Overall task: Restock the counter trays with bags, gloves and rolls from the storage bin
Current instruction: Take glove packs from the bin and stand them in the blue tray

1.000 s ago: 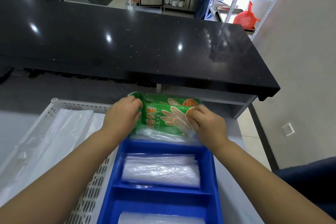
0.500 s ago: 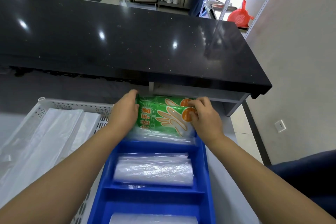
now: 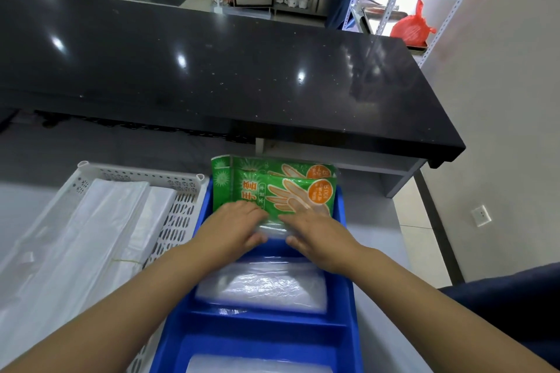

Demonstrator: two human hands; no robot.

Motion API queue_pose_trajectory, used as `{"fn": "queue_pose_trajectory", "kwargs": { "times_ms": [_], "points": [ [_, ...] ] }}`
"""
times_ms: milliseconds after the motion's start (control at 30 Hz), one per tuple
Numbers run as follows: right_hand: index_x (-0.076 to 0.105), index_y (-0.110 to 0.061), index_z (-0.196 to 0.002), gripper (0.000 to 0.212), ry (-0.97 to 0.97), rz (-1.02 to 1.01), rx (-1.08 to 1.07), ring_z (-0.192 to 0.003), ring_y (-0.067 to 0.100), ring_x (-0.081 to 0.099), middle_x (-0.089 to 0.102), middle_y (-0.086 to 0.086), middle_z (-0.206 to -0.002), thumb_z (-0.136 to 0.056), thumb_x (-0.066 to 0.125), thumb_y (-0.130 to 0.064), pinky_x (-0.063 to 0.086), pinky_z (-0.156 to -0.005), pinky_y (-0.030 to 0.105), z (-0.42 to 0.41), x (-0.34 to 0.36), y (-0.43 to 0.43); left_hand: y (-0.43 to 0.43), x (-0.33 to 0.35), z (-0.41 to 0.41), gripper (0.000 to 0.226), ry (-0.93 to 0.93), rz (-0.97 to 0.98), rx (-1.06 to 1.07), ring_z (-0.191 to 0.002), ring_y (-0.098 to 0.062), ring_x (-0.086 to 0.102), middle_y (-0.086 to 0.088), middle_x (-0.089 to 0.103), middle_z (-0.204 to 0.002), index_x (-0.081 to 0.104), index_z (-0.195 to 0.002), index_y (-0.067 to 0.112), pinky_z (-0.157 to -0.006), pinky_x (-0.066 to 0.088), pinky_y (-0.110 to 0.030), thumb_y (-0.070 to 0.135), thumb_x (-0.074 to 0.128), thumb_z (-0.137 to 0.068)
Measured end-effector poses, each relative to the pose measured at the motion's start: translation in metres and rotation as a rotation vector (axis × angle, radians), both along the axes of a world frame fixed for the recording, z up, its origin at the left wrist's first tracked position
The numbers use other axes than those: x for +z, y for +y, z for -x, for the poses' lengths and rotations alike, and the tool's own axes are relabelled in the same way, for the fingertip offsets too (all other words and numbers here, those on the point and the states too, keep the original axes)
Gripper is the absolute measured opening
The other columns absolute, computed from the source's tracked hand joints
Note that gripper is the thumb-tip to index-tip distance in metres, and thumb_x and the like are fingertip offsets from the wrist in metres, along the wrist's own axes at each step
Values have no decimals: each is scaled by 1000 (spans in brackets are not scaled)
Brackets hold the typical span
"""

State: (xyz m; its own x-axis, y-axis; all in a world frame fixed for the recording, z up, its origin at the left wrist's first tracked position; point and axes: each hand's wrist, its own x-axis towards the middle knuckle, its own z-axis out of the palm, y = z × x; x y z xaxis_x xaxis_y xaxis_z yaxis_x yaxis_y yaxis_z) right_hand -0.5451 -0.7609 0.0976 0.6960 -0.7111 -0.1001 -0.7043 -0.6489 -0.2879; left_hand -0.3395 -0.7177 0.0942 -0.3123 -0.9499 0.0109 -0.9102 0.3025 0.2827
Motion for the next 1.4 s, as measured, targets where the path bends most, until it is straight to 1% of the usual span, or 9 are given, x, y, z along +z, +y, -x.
{"fn": "queue_pose_trajectory", "kwargs": {
  "times_ms": [133, 233, 433, 567, 833, 967, 1100, 1267, 1400],
  "points": [
    [40, -26, -132, 37, 87, -117, -58, -116, 31, 44, 55, 10, -129, -95, 41, -32, 41, -92, 41, -5, -6, -2, -3, -2, -4, 32, 3, -122, 84, -95, -21, 59, 1, 64, -109, 53, -116, 24, -75, 47, -34, 43, 49, -90],
    [41, -30, -115, 26, -13, -184, -164, -89, 25, 51, 55, 11, -113, -90, 42, -25, 41, -64, 31, -9, -2, -4, -7, -1, -6, 20, 16, -191, 92, -73, -19, 52, 1, 58, -79, 54, -89, 20, -58, 33, -30, 37, 43, -93],
    [64, -16, -94, 24, 85, 352, -58, -60, 24, 58, 68, 3, -74, -71, 71, -13, 39, -45, 26, -6, 12, -5, -11, 5, -9, 12, 52, -85, 216, -68, -21, 52, 3, 56, -75, 43, -83, 23, -54, 31, -29, 19, 54, -87],
    [73, -12, -89, 14, 64, 393, 20, -66, 24, 60, 67, 4, -78, -76, 71, -17, 41, -51, 27, 5, 14, -4, -5, 12, -8, 26, -111, 302, 65, -59, -24, 56, -3, 61, -66, 63, -68, 13, -50, 37, -26, -3, 78, -56],
    [68, -15, -96, 16, 152, 293, -12, -69, 24, 60, 67, 6, -88, -90, 54, -21, 40, -54, 27, 18, 20, 1, 8, 10, -10, 34, -128, 62, 200, -92, -23, 58, 2, 60, -109, 62, -104, 24, -63, 39, -29, 1, 51, -82],
    [70, -14, -82, 6, 49, 400, 40, -63, 23, 60, 69, 4, -74, -82, 64, -15, 49, -52, 29, 6, 36, 2, 30, 32, -22, 27, -15, 146, 368, -94, -23, 59, 2, 64, -106, 65, -106, 24, -66, 39, -28, 10, 50, -87],
    [69, -15, -90, 22, -27, 346, 184, -78, 27, 62, 70, 6, -87, -90, 47, -16, 52, -76, 38, -32, 46, 11, 77, 53, -44, 19, -37, 167, 539, -90, -22, 61, 5, 66, -100, 64, -100, 28, -65, 41, -30, 24, 48, -90],
    [61, -14, -70, 16, -54, 324, 338, -62, 32, 56, 64, 9, -69, -83, 52, -17, 39, -51, 32, -81, 57, 54, 161, 67, -68, 20, -119, 112, 725, -79, -12, 55, 13, 61, -89, 61, -95, 33, -54, 34, -27, 34, 42, -91],
    [56, -14, -71, 11, 19, 348, 447, -63, 31, 56, 61, 6, -70, -80, 51, -13, 36, -51, 31, -120, 62, 94, 235, 69, -89, 20, -147, 44, 893, -93, -18, 58, 8, 61, -97, 61, -100, 29, -66, 45, -31, 33, 43, -92]
  ]
}}
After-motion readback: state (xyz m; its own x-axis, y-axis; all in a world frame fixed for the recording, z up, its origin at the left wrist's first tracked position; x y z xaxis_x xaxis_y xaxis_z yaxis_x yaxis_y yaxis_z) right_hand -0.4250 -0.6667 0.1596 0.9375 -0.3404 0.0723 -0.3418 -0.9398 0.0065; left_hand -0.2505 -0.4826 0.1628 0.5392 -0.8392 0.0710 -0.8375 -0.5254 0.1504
